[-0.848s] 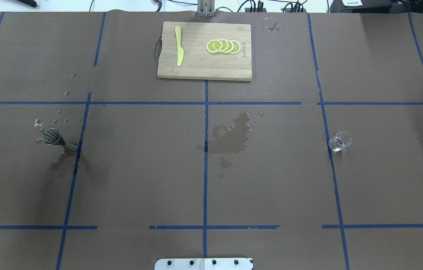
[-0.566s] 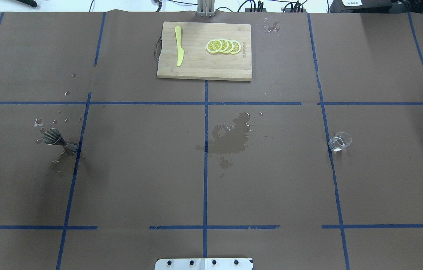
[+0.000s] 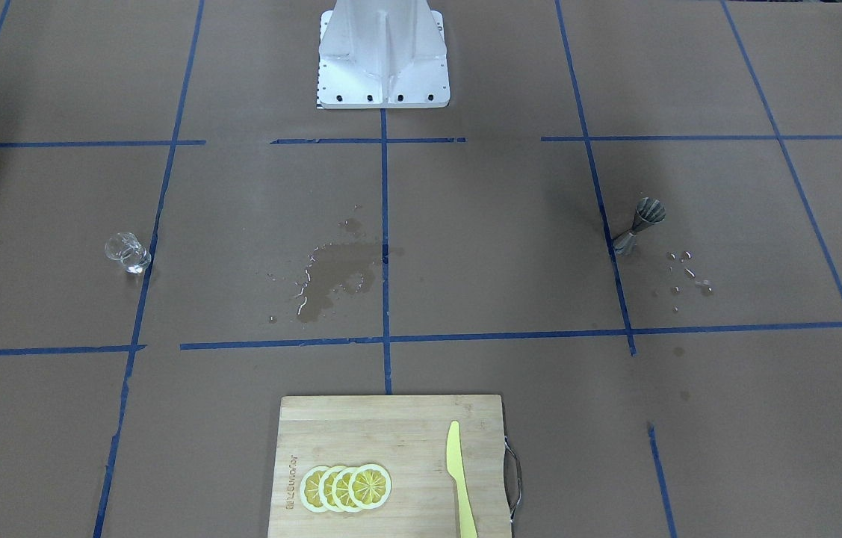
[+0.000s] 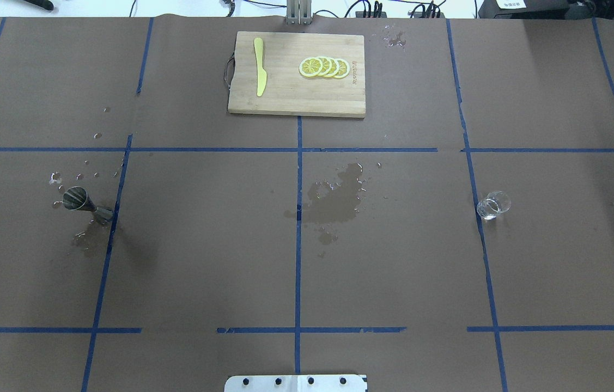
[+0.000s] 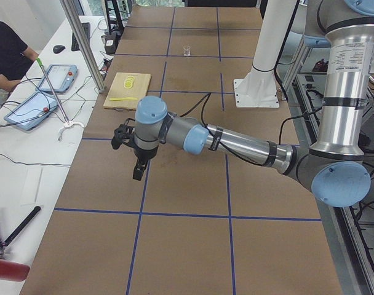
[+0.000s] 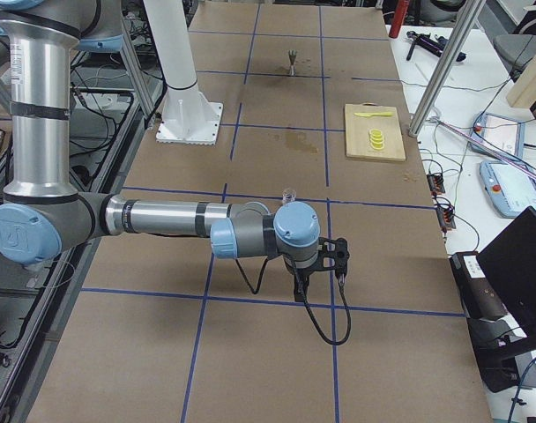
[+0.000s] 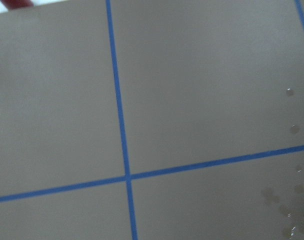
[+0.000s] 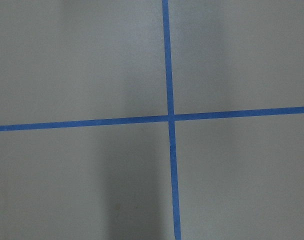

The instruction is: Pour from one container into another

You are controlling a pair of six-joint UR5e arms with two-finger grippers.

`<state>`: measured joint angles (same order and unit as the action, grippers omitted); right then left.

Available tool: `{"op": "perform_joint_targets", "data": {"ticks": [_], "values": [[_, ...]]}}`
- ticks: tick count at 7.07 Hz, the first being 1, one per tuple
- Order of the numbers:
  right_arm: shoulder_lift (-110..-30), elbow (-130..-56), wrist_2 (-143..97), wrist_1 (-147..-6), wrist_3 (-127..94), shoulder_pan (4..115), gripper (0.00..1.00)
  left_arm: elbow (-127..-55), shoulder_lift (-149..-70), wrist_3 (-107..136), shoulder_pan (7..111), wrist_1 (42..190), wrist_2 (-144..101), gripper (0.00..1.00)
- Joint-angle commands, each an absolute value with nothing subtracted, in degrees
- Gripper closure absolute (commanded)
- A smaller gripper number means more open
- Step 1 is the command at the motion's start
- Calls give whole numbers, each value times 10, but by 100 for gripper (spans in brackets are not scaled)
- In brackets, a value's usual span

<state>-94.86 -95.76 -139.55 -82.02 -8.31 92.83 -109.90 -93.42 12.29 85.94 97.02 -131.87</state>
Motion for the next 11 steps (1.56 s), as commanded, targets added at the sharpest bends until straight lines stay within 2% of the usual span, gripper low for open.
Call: {"op": "perform_joint_targets", "data": {"ticks": [1, 3, 4, 6, 7, 8, 9, 10, 11], "values": [[-949, -961, -1397, -821, -84, 928, 0, -1213, -938, 312, 754, 969, -1263, 0], [-939, -957, -1407, -824, -90, 927, 0, -1304, -919, 498, 633, 969, -1188, 0], [-939, -964, -1411, -819, -92, 927, 0, -1353, -880, 565, 554, 972, -1100, 0], [-938, -969, -1432, -826, -100, 927, 0, -1368, -868, 735, 382, 971, -932, 0], [-934, -984, -1442, -827, -125, 927, 0, -1368, -864, 770, 344, 972, -896, 0], [-934, -1045, -1442, -888, -155, 912, 0, -1367, -835, 835, 278, 973, -821, 0], [-927, -1144, -1436, -999, -183, 893, 0, -1367, -819, 887, 223, 974, -763, 0], [-925, -1217, -1433, -1051, -228, 876, 0, -1363, -812, 956, 159, 974, -692, 0], [-925, -1250, -1426, -1052, -273, 848, 0, -1349, -812, 1016, 101, 973, -620, 1]]}}
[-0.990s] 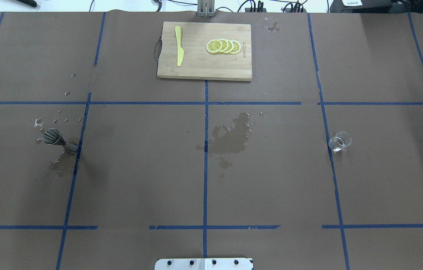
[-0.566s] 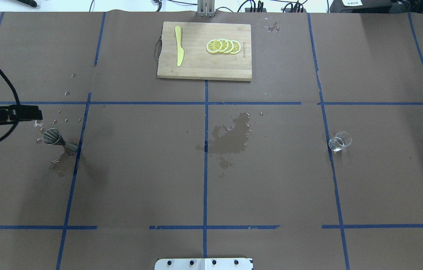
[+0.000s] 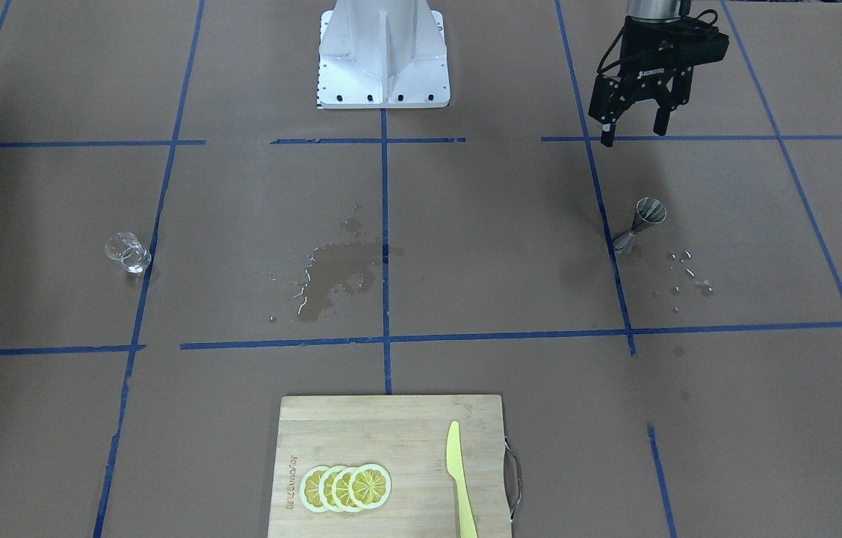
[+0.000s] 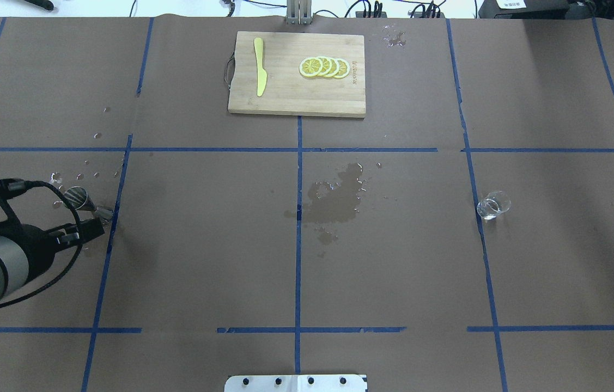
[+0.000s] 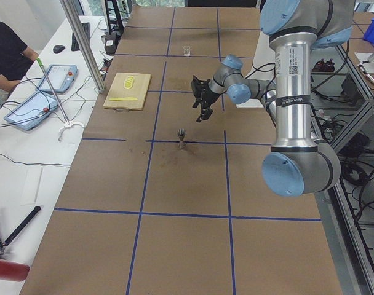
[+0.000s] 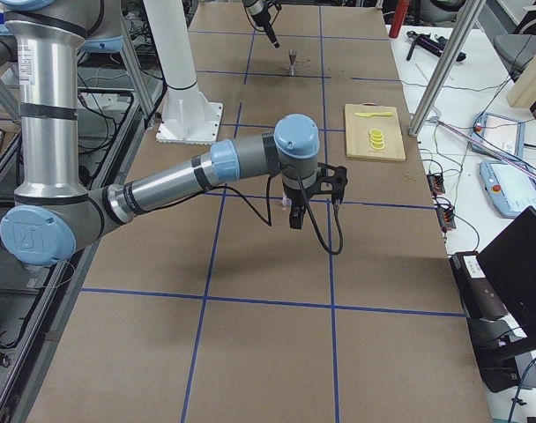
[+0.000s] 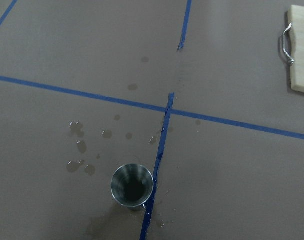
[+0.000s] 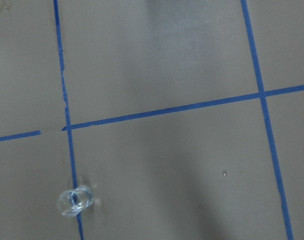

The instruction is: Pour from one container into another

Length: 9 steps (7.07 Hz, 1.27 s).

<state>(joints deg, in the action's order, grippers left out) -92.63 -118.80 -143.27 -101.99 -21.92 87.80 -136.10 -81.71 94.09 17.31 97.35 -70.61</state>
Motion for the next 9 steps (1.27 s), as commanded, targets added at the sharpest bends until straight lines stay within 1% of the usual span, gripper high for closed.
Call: {"op": "perform_joint_targets", "data": {"ticks": [1, 4, 6, 7, 8, 9], "values": [[-924, -1268, -1393, -1051, -288, 822, 0, -1331, -812, 1051, 75, 973, -555, 1], [-926, -1288, -1391, -1050, -293, 818, 0, -1227, -815, 1104, 54, 973, -417, 2], [-927, -1288, -1394, -1037, -298, 817, 0, -1164, -865, 1103, 51, 972, -368, 2], [-927, -1288, -1395, -1037, -297, 817, 0, -1135, -869, 1103, 52, 972, -359, 2], [-932, -1292, -1396, -1038, -298, 814, 0, -1109, -875, 1104, 53, 972, -359, 2], [-935, -1300, -1391, -1038, -305, 801, 0, -1101, -875, 1104, 59, 972, -352, 2]]}}
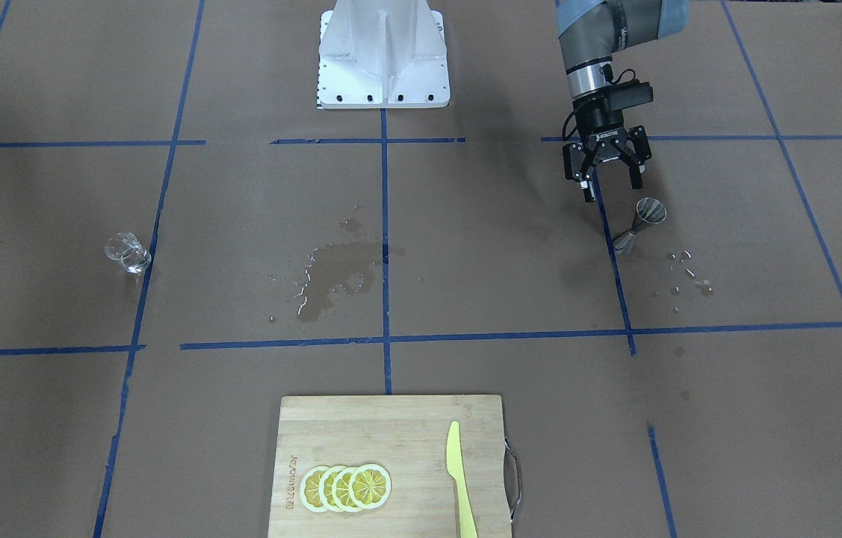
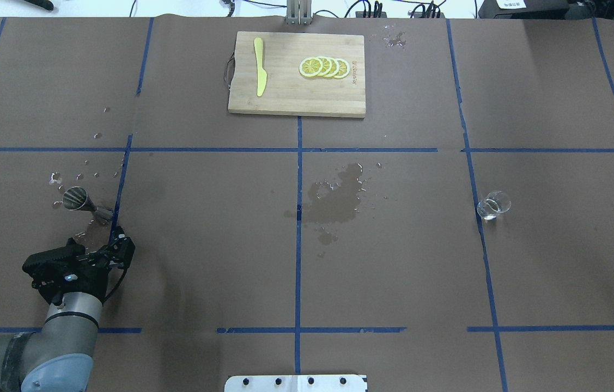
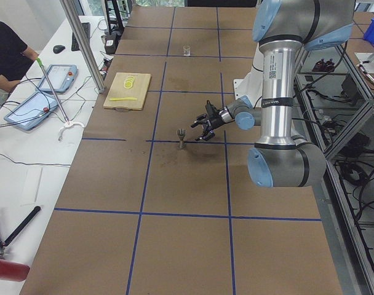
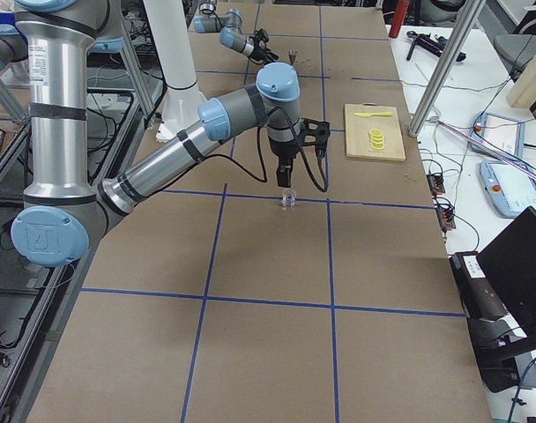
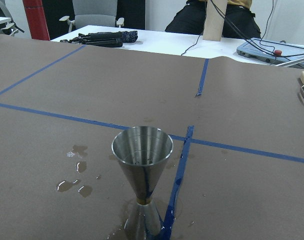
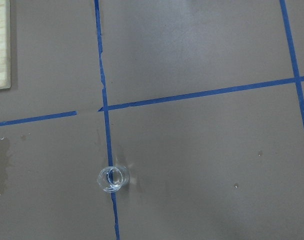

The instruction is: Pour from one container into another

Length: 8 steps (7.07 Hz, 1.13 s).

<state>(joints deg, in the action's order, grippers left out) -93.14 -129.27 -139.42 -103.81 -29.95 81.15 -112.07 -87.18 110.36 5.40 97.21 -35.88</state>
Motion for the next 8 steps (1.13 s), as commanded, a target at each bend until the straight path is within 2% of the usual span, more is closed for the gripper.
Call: {"op": "perform_joint_targets", "data": {"ticks": [1, 3, 5, 6, 8], "values": [[-938, -1311, -1378, -1036, -342, 785, 0, -1100, -875, 1104, 64, 972, -352, 3], [-941, -1339, -1269, -964, -480, 680, 0, -1094, -876, 1104, 76, 974, -351, 3], [-1046, -1337, -1140, -742, -615, 560, 0, -1093, -876, 1103, 84, 975, -351, 6], [-1051, -1338, -1086, -722, -646, 516, 0, -1089, -876, 1103, 90, 975, -351, 6], [-1056, -1337, -1050, -696, -648, 497, 0, -1058, -900, 1101, 98, 976, -351, 7]]}}
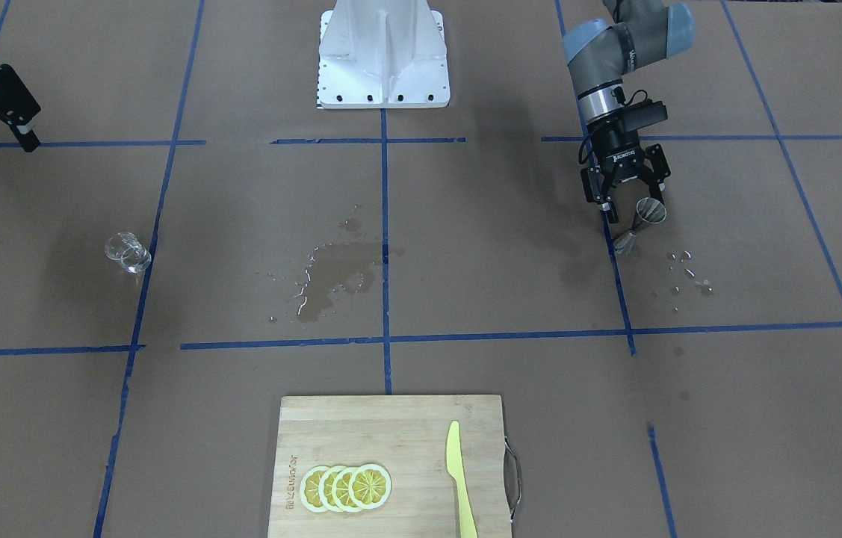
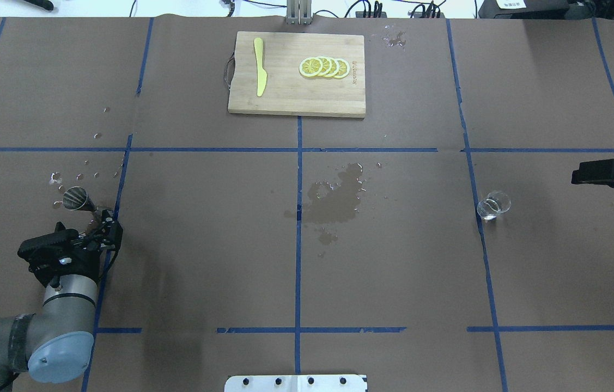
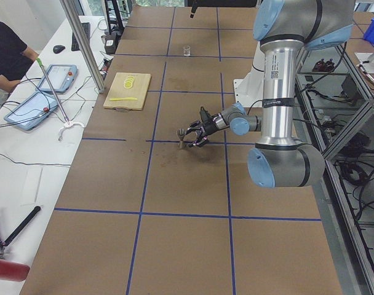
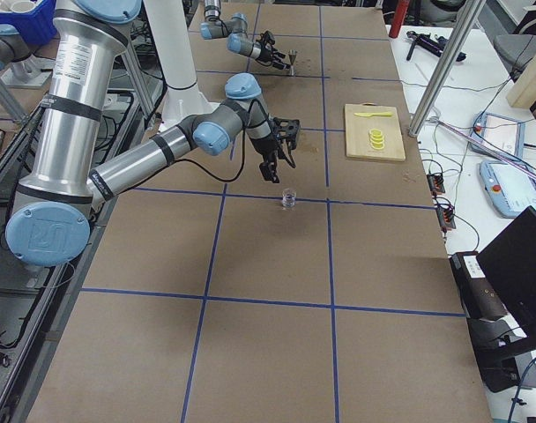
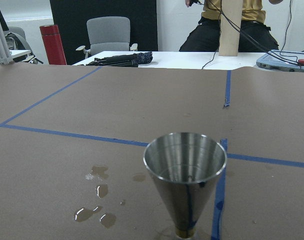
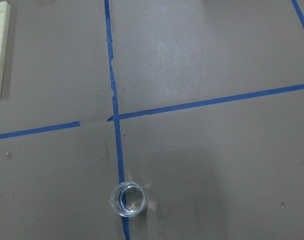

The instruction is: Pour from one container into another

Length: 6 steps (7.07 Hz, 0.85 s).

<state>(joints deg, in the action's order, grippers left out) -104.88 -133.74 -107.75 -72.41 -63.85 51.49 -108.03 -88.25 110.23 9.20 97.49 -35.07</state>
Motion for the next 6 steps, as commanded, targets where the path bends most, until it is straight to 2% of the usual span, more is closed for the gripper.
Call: {"op": "perform_joint_targets", "data": {"ticks": [1, 3, 6], "values": [[-1058, -1338, -1045, -692, -648, 496, 0, -1036, -930, 1097, 116, 976, -346, 9], [-1066, -1337, -1014, -682, -664, 472, 0, -1026, -932, 1097, 122, 975, -338, 13], [-1071, -1337, -995, -671, -689, 448, 0, -1026, -932, 1086, 136, 975, -331, 31]]}}
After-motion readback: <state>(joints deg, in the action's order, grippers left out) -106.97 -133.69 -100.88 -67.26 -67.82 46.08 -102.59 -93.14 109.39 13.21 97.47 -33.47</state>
